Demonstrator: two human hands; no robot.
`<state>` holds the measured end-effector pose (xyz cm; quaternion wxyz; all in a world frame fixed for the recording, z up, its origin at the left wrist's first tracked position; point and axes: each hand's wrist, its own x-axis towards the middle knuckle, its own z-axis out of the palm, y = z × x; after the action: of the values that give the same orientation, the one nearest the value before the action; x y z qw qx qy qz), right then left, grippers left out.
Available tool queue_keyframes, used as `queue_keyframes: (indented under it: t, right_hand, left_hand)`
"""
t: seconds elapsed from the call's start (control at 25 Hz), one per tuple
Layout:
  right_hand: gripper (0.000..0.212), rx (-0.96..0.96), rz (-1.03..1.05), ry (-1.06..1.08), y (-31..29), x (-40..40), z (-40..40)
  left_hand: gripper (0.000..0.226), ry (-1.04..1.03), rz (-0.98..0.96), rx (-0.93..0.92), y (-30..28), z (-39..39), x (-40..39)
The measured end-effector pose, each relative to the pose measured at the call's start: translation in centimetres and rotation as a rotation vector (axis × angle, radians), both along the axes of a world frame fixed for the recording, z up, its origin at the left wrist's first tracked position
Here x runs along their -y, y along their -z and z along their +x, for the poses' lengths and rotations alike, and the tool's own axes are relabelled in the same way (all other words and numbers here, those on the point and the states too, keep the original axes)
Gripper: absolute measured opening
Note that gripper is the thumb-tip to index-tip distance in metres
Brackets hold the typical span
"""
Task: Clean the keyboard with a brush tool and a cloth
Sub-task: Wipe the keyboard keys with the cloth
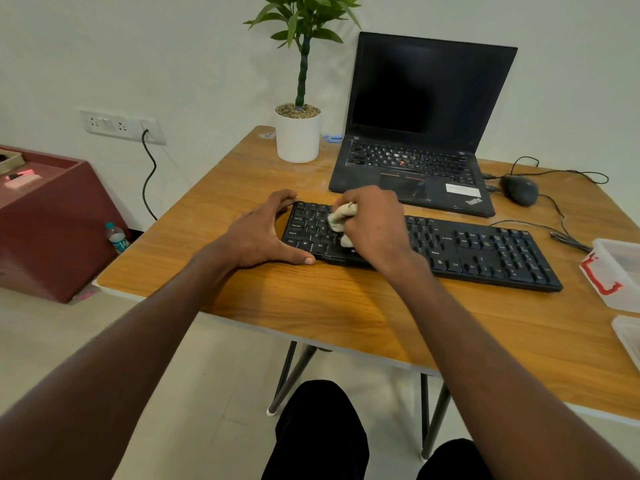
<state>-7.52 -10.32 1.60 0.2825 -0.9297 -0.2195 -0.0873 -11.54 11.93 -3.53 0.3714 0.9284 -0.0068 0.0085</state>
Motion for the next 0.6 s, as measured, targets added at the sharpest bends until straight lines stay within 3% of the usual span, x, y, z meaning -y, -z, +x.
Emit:
queue_keyframes:
  t: [0.16,0.44,0.6]
  right_hand:
    - [0.03,-0.07,-0.077,-0.087,0.1,-0.2,0.2]
    - [0.015,0.05,-0.298,0.22,-0.9,4.5,0.3]
    - [0.012,0.006,-0.158,0.042,-0.5,1.2,-0.4]
  left_hand:
    - [0.142,-0.002,-0.011,-0.003,-0.1,-0.1,0.0]
    - [0.141,0.019,-0.019,-0.011,-0.1,0.0,-0.1]
    - [0.143,0.018,-0.033,0.005,0.1,0.0,-0.1]
